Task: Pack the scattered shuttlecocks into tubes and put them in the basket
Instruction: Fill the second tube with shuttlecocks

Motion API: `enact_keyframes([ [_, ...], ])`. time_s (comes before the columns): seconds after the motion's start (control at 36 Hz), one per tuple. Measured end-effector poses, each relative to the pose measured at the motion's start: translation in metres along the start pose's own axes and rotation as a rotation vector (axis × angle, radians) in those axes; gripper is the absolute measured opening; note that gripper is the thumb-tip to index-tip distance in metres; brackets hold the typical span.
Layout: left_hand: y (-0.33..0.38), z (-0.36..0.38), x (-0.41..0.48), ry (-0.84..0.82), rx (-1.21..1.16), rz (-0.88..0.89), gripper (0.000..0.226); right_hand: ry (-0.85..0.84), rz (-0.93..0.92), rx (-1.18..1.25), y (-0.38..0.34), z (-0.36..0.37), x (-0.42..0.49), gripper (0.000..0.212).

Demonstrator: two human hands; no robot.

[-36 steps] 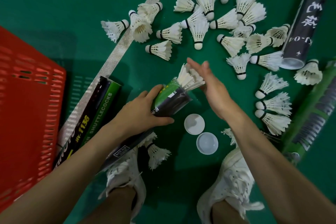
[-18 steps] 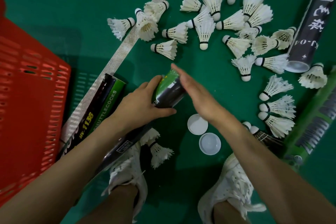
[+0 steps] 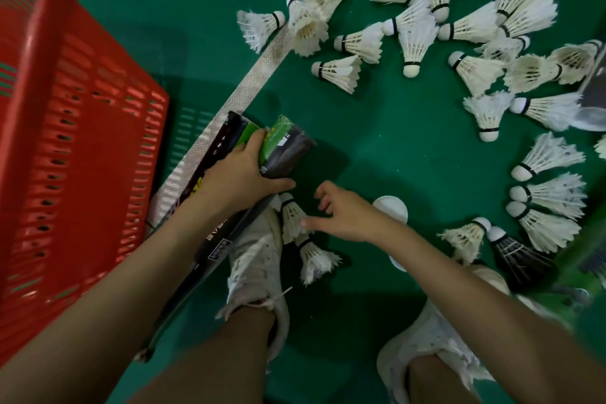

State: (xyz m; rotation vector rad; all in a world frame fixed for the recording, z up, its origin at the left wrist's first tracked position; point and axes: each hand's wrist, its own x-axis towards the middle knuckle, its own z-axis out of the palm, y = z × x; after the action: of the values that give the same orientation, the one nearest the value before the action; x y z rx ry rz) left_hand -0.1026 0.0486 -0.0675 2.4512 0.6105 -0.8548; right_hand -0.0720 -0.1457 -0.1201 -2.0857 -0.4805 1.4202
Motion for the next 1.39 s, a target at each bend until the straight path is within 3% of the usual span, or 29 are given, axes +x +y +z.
enact_keyframes([
  [0.14,-0.011,-0.001,-0.004,0.012,-0.035,-0.004,0.111,-0.021,-0.019,-0.175,-0.015,0.026,0.005,0.082],
  [0.22,-0.014,-0.001,-0.004,0.011,-0.059,-0.002,0.112,0.031,0.010,-0.244,-0.020,0.034,0.008,0.075],
  [0.33,-0.018,-0.002,-0.003,0.023,-0.089,-0.002,0.110,0.094,0.047,-0.157,-0.020,0.035,0.010,0.063],
  [0.5,-0.013,0.000,-0.003,-0.003,-0.095,0.007,0.110,0.390,0.134,-0.016,0.004,-0.002,0.013,0.061],
  [0.61,-0.001,0.001,-0.007,-0.017,-0.075,0.042,0.109,0.634,0.151,0.254,0.018,-0.040,0.010,0.043],
  [0.69,0.008,0.003,-0.010,-0.037,-0.034,0.087,0.108,0.678,0.134,0.638,0.018,-0.064,0.006,0.019],
  [0.75,0.012,0.004,-0.013,-0.050,-0.022,0.117,0.108,0.694,0.086,0.746,0.015,-0.076,0.001,0.012],
  [0.86,0.020,0.005,-0.018,-0.058,-0.011,0.165,0.107,0.607,-0.037,0.850,0.009,-0.092,-0.011,0.016],
  [1.0,0.028,0.005,-0.024,-0.082,-0.020,0.211,0.106,0.363,-0.127,0.613,0.004,-0.100,-0.025,0.037],
  [1.14,0.035,0.007,-0.028,-0.088,-0.079,0.275,0.105,0.278,-0.175,0.541,-0.007,-0.098,-0.027,0.033],
  [1.31,0.038,0.007,-0.028,-0.069,-0.183,0.331,0.105,0.234,-0.208,0.597,-0.018,-0.092,-0.030,0.075],
  [1.39,0.041,0.007,-0.027,-0.049,-0.205,0.354,0.105,0.216,-0.220,0.558,-0.024,-0.087,-0.031,0.082],
])
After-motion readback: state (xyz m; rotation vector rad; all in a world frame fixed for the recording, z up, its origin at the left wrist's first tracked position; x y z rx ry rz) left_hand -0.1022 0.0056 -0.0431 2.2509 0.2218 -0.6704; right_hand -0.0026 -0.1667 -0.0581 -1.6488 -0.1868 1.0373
